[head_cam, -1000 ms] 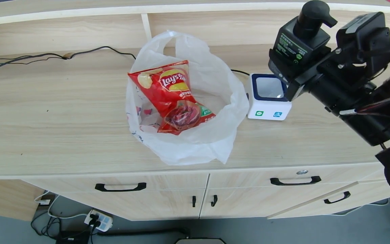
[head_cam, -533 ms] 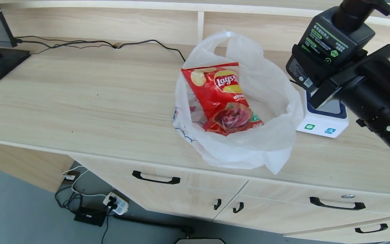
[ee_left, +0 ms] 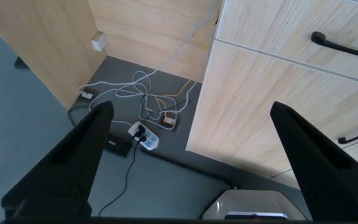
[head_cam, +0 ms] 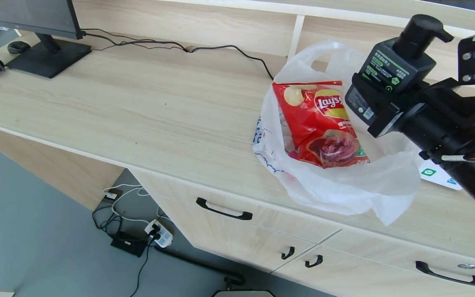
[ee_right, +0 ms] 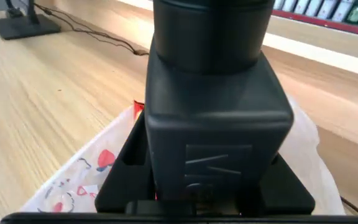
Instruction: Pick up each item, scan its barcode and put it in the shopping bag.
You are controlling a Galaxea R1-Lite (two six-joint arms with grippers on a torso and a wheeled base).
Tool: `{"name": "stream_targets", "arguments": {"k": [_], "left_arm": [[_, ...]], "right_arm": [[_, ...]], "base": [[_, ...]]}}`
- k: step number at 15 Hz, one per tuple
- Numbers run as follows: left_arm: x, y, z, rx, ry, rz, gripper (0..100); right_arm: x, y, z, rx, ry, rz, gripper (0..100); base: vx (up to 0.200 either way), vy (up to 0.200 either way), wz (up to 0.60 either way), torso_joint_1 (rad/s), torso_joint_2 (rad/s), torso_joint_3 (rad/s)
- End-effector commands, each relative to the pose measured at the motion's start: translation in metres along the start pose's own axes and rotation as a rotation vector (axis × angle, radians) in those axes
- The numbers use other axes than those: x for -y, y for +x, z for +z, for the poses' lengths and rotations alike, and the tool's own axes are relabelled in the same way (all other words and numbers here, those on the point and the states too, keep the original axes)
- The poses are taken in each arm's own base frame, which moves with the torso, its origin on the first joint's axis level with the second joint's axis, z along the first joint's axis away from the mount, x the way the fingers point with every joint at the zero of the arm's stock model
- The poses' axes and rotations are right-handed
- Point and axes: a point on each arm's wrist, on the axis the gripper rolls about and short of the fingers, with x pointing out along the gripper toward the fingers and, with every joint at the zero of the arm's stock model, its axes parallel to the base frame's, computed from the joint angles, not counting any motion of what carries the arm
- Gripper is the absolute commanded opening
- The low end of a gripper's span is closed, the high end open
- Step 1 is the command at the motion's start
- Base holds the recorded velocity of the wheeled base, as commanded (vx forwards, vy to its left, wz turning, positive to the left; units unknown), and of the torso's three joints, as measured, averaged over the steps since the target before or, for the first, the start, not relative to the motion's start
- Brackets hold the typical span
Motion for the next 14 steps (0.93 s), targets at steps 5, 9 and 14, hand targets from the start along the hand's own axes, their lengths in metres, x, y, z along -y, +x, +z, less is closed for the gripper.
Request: {"name": "stream_targets", "arguments": {"k": [5, 9, 14], "left_arm": [[0.000, 0.000, 0.000, 0.000, 0.000, 0.001, 100], [0.000, 0.000, 0.000, 0.001, 0.000, -0.001, 100], [0.000, 0.000, 0.000, 0.000, 0.001, 0.001, 100]], "right_arm": [[0.000, 0.007, -0.035, -0.100, -0.068, 0.022, 0], [0.011, 0.011, -0.047, -0.131, -0.120, -0.011, 0], [0.007, 0.012, -0.063, -0.178, -0.129, 0.004, 100]], "base": [[0.000, 0.000, 0.00, 0.000, 0.00, 0.000], [0.000, 0.000, 0.00, 0.000, 0.00, 0.000], [0.000, 0.000, 0.00, 0.000, 0.00, 0.000]]}}
